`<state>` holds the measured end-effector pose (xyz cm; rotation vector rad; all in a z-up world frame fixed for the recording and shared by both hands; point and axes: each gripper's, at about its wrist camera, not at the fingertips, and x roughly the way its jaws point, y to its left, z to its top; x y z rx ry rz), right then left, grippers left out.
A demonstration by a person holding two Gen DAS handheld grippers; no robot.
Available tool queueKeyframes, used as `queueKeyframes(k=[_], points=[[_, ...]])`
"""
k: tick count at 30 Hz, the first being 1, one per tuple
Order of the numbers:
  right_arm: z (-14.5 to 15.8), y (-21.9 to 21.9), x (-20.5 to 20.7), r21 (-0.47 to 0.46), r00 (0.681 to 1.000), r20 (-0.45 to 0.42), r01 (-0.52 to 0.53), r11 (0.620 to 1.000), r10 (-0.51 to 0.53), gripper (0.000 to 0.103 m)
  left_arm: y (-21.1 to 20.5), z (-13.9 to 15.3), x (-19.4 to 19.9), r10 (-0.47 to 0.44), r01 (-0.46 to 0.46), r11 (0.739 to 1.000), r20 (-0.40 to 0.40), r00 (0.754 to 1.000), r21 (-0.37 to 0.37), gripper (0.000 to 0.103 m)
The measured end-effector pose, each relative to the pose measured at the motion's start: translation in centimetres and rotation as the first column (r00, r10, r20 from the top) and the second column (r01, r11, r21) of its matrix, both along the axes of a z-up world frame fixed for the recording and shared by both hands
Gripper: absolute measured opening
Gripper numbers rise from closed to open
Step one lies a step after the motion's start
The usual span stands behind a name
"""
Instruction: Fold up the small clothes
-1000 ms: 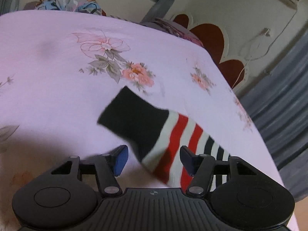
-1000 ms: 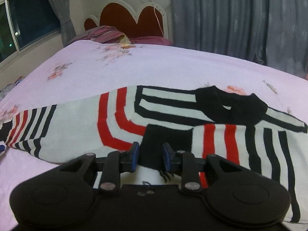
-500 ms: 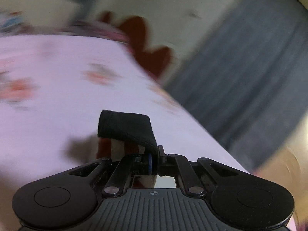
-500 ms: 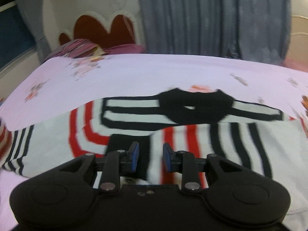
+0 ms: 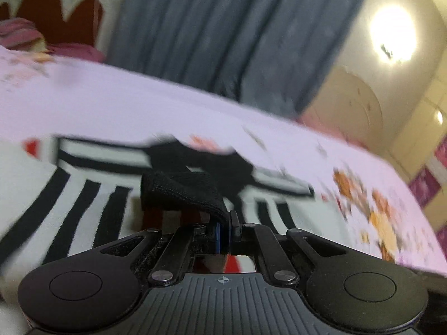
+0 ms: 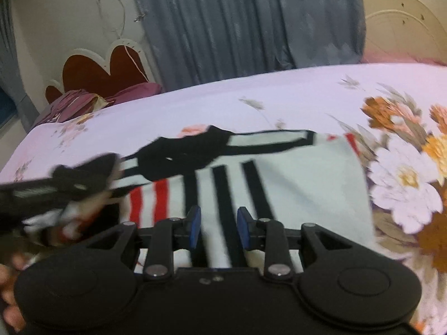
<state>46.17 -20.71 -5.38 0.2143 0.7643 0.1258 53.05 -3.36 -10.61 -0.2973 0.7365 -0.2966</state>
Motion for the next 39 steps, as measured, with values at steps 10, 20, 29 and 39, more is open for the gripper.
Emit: queueKeyframes(k=[10,20,29,39], points=[[-0.6,-5.0,-0.1,0.166,0.999,-0.026,0.026,0.986,-0.022,0.058,-2.9,0.6,-3.9,-0.053,0.052,0.998,0.033,0.998,0.025,0.077],[-1.9,0.3,4.0,0.204,0.988,-0.060,-0.125,0.971,0.140,0.054,10.7,1.6,-8.0,0.248,-0.253,0.962,0.054,0.967,0.100,0.054],[-2.0,3.5,5.7,0.007,0.980,-0.078,-0.182,0.983,0.182,0.000,12.2,-1.7,-7.5,0.251,-0.245,0.957,-0.016,0.968,0.157,0.041],[1.0,1.9,2.3,0.083,0.984,0.088,-0.160,0.984,0.153,0.076,12.6,-2.3,-6.8,0.216,-0.211,0.964,-0.017,0.976,0.165,0.041]])
